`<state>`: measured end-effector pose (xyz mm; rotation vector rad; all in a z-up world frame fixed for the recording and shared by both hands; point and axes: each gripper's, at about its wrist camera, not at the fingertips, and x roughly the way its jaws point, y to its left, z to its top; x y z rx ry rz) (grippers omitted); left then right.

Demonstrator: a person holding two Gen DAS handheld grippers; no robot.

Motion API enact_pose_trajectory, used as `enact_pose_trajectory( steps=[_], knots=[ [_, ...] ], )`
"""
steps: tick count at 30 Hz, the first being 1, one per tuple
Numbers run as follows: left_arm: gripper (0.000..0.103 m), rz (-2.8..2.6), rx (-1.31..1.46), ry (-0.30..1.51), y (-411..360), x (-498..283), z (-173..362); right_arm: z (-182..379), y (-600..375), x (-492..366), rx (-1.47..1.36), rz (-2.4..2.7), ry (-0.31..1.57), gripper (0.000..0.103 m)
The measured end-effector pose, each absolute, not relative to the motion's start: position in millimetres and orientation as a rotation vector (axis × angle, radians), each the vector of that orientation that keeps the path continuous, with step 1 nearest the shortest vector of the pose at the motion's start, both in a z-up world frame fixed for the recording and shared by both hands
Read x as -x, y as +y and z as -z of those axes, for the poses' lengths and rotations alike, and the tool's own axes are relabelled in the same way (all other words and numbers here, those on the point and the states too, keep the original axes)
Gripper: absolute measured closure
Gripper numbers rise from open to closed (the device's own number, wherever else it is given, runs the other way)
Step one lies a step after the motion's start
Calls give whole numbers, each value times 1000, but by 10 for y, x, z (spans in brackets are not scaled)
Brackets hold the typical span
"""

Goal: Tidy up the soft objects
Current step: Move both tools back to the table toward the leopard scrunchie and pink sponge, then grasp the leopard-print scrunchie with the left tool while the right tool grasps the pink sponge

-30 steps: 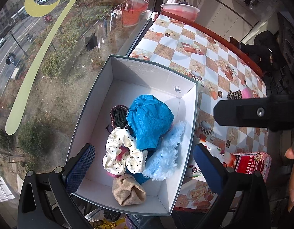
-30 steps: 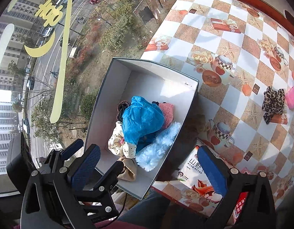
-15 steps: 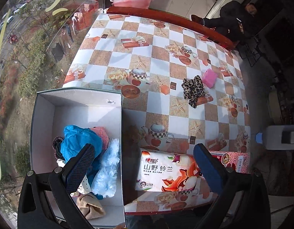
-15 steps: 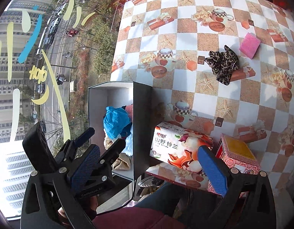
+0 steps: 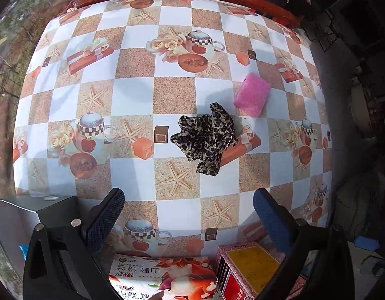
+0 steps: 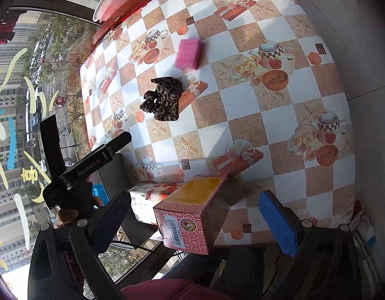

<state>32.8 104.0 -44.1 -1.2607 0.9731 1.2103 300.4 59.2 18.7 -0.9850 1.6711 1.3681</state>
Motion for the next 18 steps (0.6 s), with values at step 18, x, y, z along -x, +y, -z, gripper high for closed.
enact_pose_trajectory(
  steps=[18],
  knots=[
    [21, -1239, 1133, 1240, 1707, -858, 1394, 505, 1292, -3050, 1090, -1412, 1465, 0]
  ],
)
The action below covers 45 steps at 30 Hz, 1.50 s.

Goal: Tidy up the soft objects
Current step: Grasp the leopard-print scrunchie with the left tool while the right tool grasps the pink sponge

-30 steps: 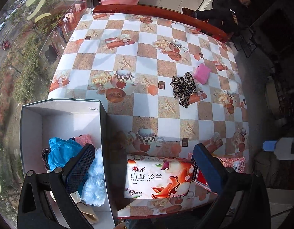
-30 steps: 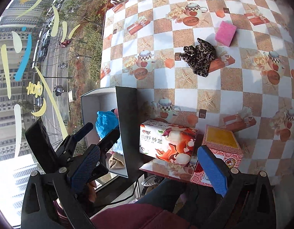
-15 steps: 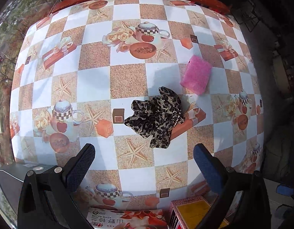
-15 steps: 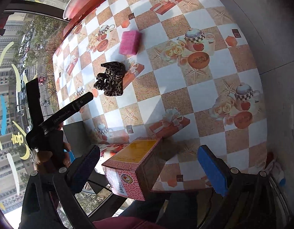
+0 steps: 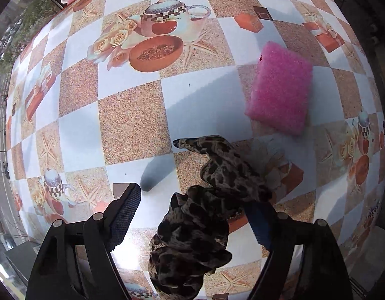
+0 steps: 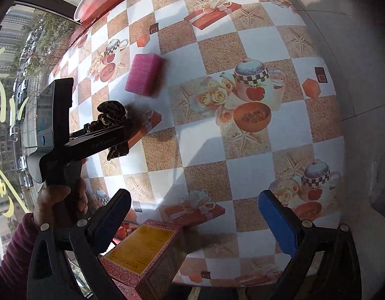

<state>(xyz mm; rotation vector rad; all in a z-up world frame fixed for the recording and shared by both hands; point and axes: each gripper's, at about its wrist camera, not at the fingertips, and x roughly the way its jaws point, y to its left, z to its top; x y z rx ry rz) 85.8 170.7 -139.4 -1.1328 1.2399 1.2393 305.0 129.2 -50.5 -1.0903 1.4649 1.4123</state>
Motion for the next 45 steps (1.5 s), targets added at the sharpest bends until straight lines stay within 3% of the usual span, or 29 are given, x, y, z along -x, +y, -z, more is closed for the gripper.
enact_pose_trajectory(
  steps=[3, 4, 15, 18, 28, 31, 32, 39, 45],
  knots=[
    [51, -1223, 1154, 1195, 1667, -796, 1359, 481, 1549, -2832, 1158, -1493, 1315, 0],
    [73, -1224, 1147, 1197, 1648, -781, 1336, 486, 1635, -2741, 1186, -1525, 1260, 0],
    [75, -1312, 1224, 1023, 1089, -169, 921, 1094, 2126, -1663, 1623, -1768, 666, 0],
    [75, -1334, 1220, 1018, 948, -67, 846, 1233, 2171, -1473, 1671, -1801, 589, 0],
    [75, -1356, 1226, 1001, 676, -232, 536, 1489, 2254, -1287, 1729, -1831, 615, 1],
    [75, -1364, 1227, 999, 647, -273, 531, 1417, 2238, -1330, 1692, -1840, 641, 23],
    [75, -1367, 1228, 997, 624, -267, 526, 1388, 2261, -1346, 1687, -1823, 648, 26],
    [75, -1382, 1216, 982, 477, -269, 426, 1132, 2202, -1675, 1516, -1798, 905, 26],
    [75, -1361, 1181, 995, 359, -327, 360, 865, 1879, -1941, 1456, -1774, 978, 26]
  ],
)
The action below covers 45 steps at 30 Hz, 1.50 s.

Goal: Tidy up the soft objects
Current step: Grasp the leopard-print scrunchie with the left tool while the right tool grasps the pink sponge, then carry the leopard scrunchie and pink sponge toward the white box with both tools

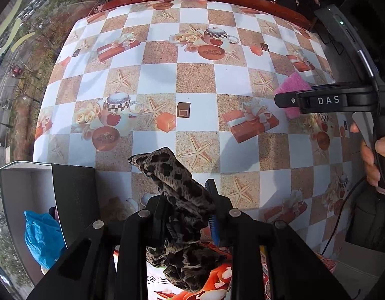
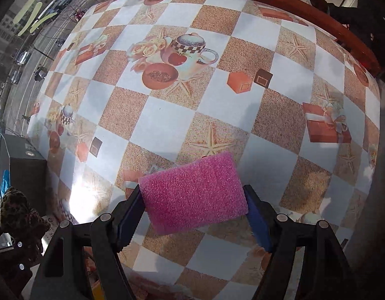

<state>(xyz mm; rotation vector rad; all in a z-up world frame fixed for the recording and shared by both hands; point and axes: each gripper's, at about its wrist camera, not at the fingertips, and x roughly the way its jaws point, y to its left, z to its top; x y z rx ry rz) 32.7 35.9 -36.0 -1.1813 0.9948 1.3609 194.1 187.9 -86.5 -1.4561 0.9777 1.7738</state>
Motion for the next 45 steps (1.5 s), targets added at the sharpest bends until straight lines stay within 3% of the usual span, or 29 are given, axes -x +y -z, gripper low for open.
enact_pose_trajectory(
  steps=[26, 45],
  knots=[
    [75, -1259, 1019, 1013, -642, -202, -221, -268, 343, -2057, 1249, -1718, 1090, 26],
    [75, -1352, 1043, 963, -1199, 473, -390, -612, -443, -1290, 1253, -1785, 1096, 26]
  ],
)
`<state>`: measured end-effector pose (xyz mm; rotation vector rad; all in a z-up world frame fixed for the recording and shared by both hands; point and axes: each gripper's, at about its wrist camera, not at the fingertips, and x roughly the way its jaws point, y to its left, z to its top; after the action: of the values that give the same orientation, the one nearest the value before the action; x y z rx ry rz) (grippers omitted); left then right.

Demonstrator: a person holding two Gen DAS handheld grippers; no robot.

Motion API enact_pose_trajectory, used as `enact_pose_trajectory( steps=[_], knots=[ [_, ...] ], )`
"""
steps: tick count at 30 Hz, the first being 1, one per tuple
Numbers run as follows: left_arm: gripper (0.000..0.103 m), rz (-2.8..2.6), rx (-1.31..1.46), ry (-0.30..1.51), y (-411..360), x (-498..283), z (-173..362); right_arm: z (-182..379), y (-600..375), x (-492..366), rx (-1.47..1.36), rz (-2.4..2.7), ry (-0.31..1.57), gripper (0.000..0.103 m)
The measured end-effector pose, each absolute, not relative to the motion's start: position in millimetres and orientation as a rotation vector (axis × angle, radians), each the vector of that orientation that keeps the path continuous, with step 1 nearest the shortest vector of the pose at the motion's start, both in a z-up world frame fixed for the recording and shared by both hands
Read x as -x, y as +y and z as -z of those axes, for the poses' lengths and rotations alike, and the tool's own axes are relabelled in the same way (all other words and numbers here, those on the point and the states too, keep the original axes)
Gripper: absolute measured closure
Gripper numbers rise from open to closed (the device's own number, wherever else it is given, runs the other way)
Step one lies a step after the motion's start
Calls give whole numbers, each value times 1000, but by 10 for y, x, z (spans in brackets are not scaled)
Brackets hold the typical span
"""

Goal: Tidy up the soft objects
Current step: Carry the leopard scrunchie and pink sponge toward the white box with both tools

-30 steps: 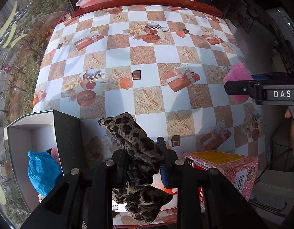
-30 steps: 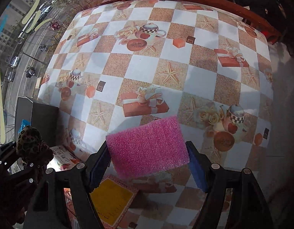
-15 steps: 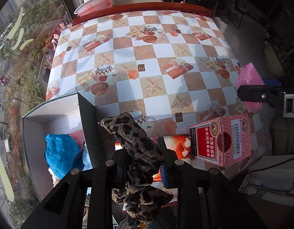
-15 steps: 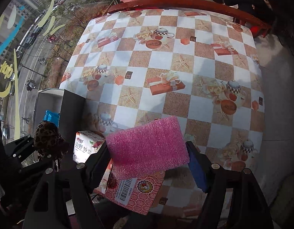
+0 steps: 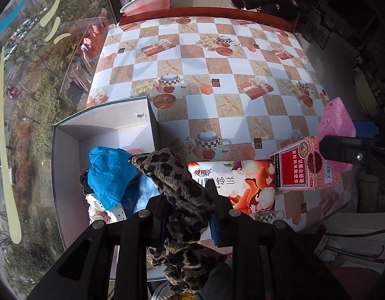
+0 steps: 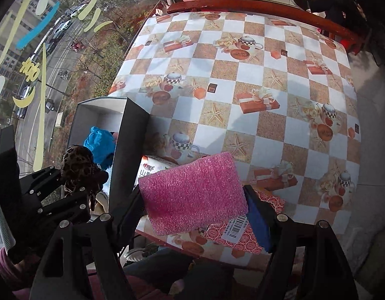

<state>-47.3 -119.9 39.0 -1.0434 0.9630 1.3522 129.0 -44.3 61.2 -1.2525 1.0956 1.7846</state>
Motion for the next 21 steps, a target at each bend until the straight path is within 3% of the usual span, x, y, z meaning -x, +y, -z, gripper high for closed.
enact_pose_trajectory(
  steps=[21],
  knots=[
    [75, -1503, 1152, 865, -1548, 1173, -389, -615, -712, -294, 1416, -1931, 983, 26]
  ],
)
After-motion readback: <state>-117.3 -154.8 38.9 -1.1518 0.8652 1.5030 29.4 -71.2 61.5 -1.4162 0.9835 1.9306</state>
